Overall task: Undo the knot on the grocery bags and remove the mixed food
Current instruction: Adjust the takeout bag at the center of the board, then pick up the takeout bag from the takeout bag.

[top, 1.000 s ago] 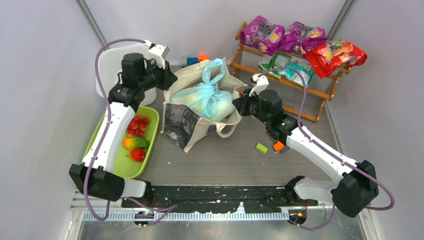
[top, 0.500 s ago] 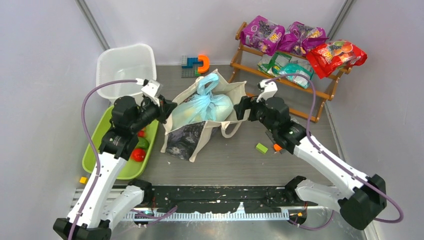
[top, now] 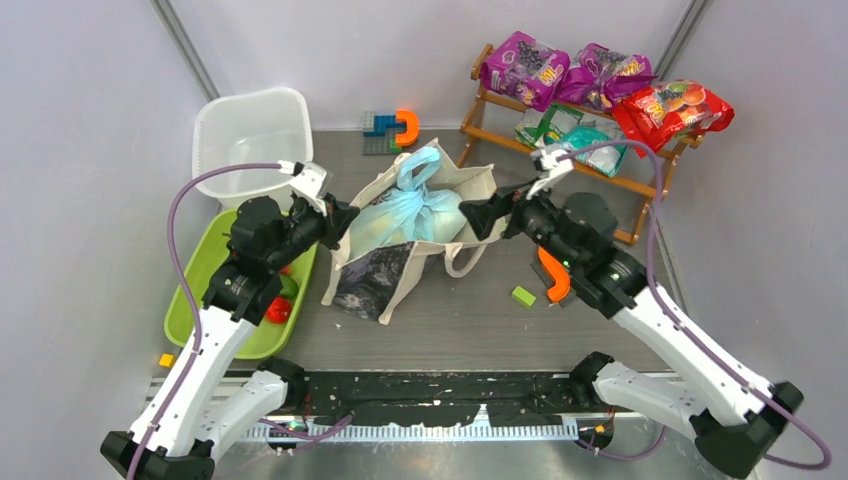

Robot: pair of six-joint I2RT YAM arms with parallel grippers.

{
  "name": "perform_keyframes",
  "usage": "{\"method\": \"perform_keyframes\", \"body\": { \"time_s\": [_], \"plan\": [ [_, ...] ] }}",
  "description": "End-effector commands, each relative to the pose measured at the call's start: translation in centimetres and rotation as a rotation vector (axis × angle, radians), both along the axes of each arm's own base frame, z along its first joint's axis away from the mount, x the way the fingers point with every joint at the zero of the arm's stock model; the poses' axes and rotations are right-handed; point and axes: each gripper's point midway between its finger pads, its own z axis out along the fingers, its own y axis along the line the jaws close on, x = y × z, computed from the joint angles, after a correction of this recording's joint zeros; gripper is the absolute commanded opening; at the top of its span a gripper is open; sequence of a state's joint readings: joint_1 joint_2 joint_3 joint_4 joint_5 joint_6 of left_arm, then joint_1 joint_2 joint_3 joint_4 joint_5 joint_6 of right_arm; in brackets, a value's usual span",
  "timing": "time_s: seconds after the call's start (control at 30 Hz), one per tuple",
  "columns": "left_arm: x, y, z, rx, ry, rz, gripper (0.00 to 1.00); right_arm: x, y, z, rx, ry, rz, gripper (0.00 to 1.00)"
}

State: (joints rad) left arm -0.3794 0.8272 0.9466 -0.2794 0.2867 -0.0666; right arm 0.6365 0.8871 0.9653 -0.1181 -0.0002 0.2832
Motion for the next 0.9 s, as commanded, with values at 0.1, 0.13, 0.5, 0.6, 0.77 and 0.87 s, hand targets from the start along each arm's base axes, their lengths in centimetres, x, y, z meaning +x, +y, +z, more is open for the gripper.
{"method": "perform_keyframes", "body": {
  "time_s": [0.1, 0.13, 0.5, 0.6, 0.77, 0.87],
  "plan": [
    [-0.3, -0.5, 1.5, -0.011, -0.069, -0.029, 0.0, 1.2, 6.5, -0.8, 0.047, 0.102, 0.117, 0.97],
    [-0.4, -0.5, 1.5, -0.012, -0.068, -0.031, 0.0, 1.2, 7.0, -0.9, 0.053, 0.114, 0.122, 0.96],
    [-0.4, -1.2, 1.1, -0.008, -0.048, -0.056, 0.0, 5.9, 10.4, -3.8, -0.014, 0.169, 0.065, 0.96],
    [-0.4, -1.3, 1.0, -0.005, -0.041, -0.06, 0.0, 7.5, 11.6, -4.4, -0.05, 0.174, 0.063, 0.96],
    [-0.4, -1.2, 0.9, -0.004, -0.042, -0.056, 0.0, 8.5, 13.9, -5.7, -0.058, 0.193, 0.117, 0.95],
    [-0.3, -1.3, 0.9, -0.003, -0.04, -0.058, 0.0, 9.1, 15.5, -6.7, -0.054, 0.195, 0.15, 0.96]
  ]
}}
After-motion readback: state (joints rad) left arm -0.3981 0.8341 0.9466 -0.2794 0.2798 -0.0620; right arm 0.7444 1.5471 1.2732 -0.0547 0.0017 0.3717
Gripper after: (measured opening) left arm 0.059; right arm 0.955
